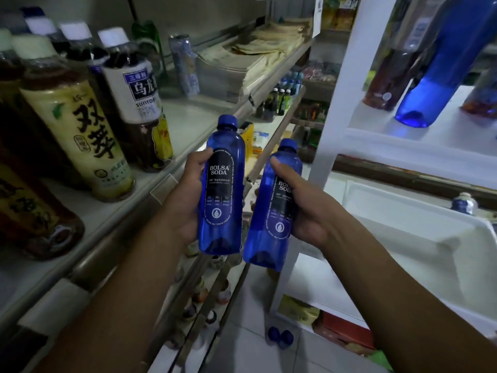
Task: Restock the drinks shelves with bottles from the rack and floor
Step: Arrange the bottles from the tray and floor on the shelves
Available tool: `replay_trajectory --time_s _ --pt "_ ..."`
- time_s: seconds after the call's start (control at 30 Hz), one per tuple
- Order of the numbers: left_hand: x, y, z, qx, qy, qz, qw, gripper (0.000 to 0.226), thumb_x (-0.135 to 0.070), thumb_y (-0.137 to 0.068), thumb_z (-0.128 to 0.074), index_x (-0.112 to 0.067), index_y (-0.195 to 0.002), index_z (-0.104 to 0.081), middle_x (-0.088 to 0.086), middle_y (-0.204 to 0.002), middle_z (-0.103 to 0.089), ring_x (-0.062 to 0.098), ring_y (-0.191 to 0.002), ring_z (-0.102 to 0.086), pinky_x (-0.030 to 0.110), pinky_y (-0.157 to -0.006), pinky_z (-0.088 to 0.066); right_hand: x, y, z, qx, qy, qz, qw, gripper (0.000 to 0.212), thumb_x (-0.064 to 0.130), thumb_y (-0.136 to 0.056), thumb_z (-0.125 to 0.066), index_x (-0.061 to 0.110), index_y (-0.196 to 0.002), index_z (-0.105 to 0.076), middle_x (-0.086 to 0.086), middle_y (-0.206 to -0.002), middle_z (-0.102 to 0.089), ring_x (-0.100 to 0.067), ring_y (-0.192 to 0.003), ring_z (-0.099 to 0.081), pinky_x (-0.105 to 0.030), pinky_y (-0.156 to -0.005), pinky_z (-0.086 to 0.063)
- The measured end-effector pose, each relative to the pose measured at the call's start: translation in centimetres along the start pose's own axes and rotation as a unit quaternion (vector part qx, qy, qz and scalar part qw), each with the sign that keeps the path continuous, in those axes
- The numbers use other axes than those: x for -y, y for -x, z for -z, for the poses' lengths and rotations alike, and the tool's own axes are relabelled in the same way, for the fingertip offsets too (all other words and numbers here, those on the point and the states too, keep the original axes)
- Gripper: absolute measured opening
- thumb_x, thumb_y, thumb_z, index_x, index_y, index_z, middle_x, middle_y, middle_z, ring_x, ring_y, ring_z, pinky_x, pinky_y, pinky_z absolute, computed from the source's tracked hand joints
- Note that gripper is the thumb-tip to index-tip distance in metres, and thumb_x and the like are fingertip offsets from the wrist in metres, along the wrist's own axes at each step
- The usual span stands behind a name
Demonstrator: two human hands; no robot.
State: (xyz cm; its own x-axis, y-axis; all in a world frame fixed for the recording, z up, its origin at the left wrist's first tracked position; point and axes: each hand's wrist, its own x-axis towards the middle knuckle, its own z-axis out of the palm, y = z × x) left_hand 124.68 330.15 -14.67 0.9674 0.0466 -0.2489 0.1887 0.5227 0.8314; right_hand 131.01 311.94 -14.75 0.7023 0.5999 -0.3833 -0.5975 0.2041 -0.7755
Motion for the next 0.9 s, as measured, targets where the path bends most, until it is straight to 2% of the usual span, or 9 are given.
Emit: replay_trajectory --time_s 0.1,0.2,0.3,0.43,0.5,0.6,0.67,0.8,0.9 --pt "0.5 0.3 -1.8 -0.024 -0.006 -0.018 1.0 0.051 -0.059 -0.083 -0.056 -0.013 -0.092 -0.076 0.008 -0.083 -0.069 0.02 -0.069 -0.065 0.032 -0.068 -0.053 1.6 -0.4 1.0 0.043 -0.001 -0.02 0.999 0.044 0.052 -0.076 -0.075 0.016 -0.099 -0.069 -0.007 -0.085 -0.071 -0.021 -0.066 -0.069 -0.036 -0.064 -0.059" --pt "0.9 1.0 -3.8 -0.077 -0.008 -0.044 0.996 0.056 -0.064 -0.086 -0.051 -0.015 -0.082 -0.077 0.006 -0.075 -0.071 0.02 -0.062 -0.067 0.029 -0.059 -0.056 3.1 -0.3 1.4 0.098 0.022 -0.036 0.994 0.047 0.051 -0.089 -0.062 0.017 -0.121 -0.064 -0.014 -0.109 -0.069 -0.024 -0.076 -0.068 -0.035 -0.065 -0.059" --pt "0.6 1.7 -5.8 -0.146 0.014 -0.078 0.986 0.064 -0.069 -0.08 -0.06 -0.011 -0.108 -0.065 0.009 -0.08 -0.069 0.024 -0.065 -0.068 0.034 -0.061 -0.056 4.5 0.1 1.7 0.159 0.056 -0.024 0.985 0.046 0.045 -0.093 -0.061 0.017 -0.129 -0.059 -0.013 -0.105 -0.07 -0.026 -0.084 -0.068 -0.035 -0.065 -0.059" --pt "-0.8 2.8 -8.4 -0.192 0.006 -0.104 0.976 0.071 -0.065 -0.071 -0.073 -0.014 -0.119 -0.063 0.016 -0.104 -0.068 0.03 -0.087 -0.067 0.044 -0.074 -0.057 6.3 0.4 1.6 0.222 0.074 -0.002 0.972 0.03 0.043 -0.09 -0.065 0.017 -0.104 -0.072 -0.008 -0.09 -0.073 -0.022 -0.075 -0.071 -0.035 -0.065 -0.06" --pt "-1.7 3.4 -9.9 -0.213 -0.037 -0.121 0.969 0.067 -0.063 -0.071 -0.074 -0.014 -0.116 -0.065 0.016 -0.111 -0.069 0.029 -0.094 -0.066 0.044 -0.08 -0.057 6.8 0.5 1.3 0.239 0.092 0.017 0.967 0.031 0.044 -0.089 -0.067 0.016 -0.1 -0.076 -0.01 -0.1 -0.075 -0.026 -0.086 -0.073 -0.039 -0.072 -0.06" --pt "-3.9 4.0 -12.0 -0.264 -0.14 -0.154 0.942 0.054 -0.058 -0.074 -0.071 -0.021 -0.113 -0.065 0.009 -0.101 -0.075 0.023 -0.082 -0.073 0.035 -0.065 -0.059 7.9 0.8 0.6 0.234 0.101 0.045 0.966 0.045 0.044 -0.089 -0.069 0.011 -0.12 -0.066 -0.018 -0.117 -0.071 -0.035 -0.105 -0.07 -0.045 -0.081 -0.06" --pt "-6.2 4.3 -13.4 -0.286 -0.225 -0.17 0.916 0.052 -0.055 -0.075 -0.067 -0.023 -0.116 -0.063 0.004 -0.098 -0.076 0.019 -0.081 -0.073 0.029 -0.058 -0.057 8.9 0.9 0.3 0.227 0.116 0.08 0.964 0.054 0.048 -0.084 -0.072 0.013 -0.123 -0.061 -0.015 -0.114 -0.073 -0.032 -0.1 -0.072 -0.045 -0.075 -0.061" --pt "-12.1 3.7 -15.6 -0.286 -0.354 -0.169 0.874 0.023 -0.044 -0.084 -0.058 -0.024 -0.093 -0.066 -0.008 -0.075 -0.073 0.007 -0.06 -0.068 0.019 -0.051 -0.054 11.2 0.5 -0.6 0.212 0.123 0.138 0.96 0.061 0.057 -0.067 -0.078 0.028 -0.116 -0.055 -0.001 -0.099 -0.077 -0.025 -0.086 -0.076 -0.042 -0.064 -0.061" --pt "-15.8 2.0 -16.5 -0.293 -0.39 -0.148 0.86 0.019 -0.042 -0.083 -0.056 -0.024 -0.084 -0.063 -0.005 -0.068 -0.067 0.01 -0.054 -0.062 0.017 -0.05 -0.049 12.5 -0.3 -1.7 0.201 0.106 0.145 0.963 0.054 0.055 -0.076 -0.075 0.028 -0.116 -0.053 -0.003 -0.102 -0.074 -0.022 -0.083 -0.076 -0.037 -0.058 -0.06"
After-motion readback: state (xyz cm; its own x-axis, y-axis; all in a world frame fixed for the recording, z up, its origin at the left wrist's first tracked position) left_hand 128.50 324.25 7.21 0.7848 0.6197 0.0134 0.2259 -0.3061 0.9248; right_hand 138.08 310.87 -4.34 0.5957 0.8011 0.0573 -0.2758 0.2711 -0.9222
